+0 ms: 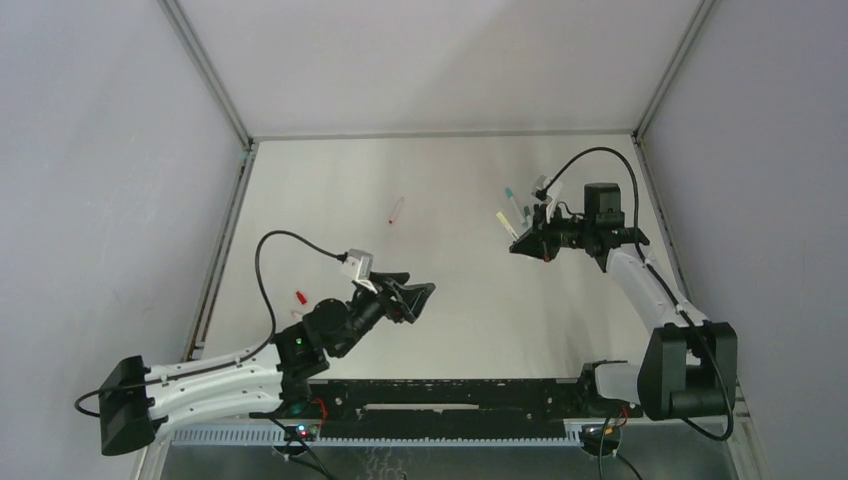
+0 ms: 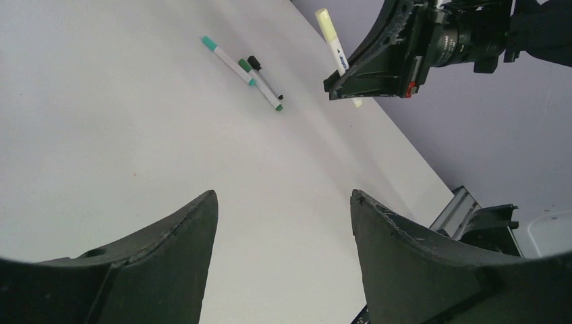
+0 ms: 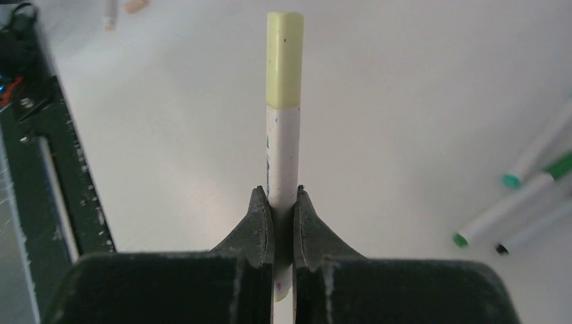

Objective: Insert the pens into the pen caps
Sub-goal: Place the pen at the center of the board.

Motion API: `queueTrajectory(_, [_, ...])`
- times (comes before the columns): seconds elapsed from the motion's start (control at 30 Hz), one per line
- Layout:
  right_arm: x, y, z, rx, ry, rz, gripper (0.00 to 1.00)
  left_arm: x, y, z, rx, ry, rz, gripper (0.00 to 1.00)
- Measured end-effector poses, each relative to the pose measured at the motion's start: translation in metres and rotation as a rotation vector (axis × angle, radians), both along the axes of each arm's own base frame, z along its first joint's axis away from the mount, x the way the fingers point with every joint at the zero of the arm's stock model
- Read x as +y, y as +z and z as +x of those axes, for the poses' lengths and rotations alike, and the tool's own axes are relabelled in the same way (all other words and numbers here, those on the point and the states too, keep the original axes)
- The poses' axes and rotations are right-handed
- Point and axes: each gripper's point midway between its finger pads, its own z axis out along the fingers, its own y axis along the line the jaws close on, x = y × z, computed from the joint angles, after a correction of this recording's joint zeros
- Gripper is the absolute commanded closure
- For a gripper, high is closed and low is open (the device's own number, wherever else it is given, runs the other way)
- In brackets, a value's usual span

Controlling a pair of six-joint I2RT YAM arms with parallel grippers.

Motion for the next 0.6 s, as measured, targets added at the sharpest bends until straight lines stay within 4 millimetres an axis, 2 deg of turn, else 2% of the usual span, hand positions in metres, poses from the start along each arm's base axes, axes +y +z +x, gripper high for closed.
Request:
queueTrajectory(0.2, [-0.028,-0.029,0.032,0.077,-0.201,-0.087,0.96,0.007,-0.010,0.000,0.008,0.018,0.009,0.24])
queueTrajectory(0.4, [-0.066,-0.052,0.065,0.142,-0.463,-0.166,0.92,0.013,-0.012,0.000,0.007,0.031,0.003,0.24])
queueTrajectory(0.6, [-0.105,-0.079,0.083,0.230,-0.678,-0.209,0.85,0.018,-0.009,0.000,0.003,0.045,-0.008,0.23])
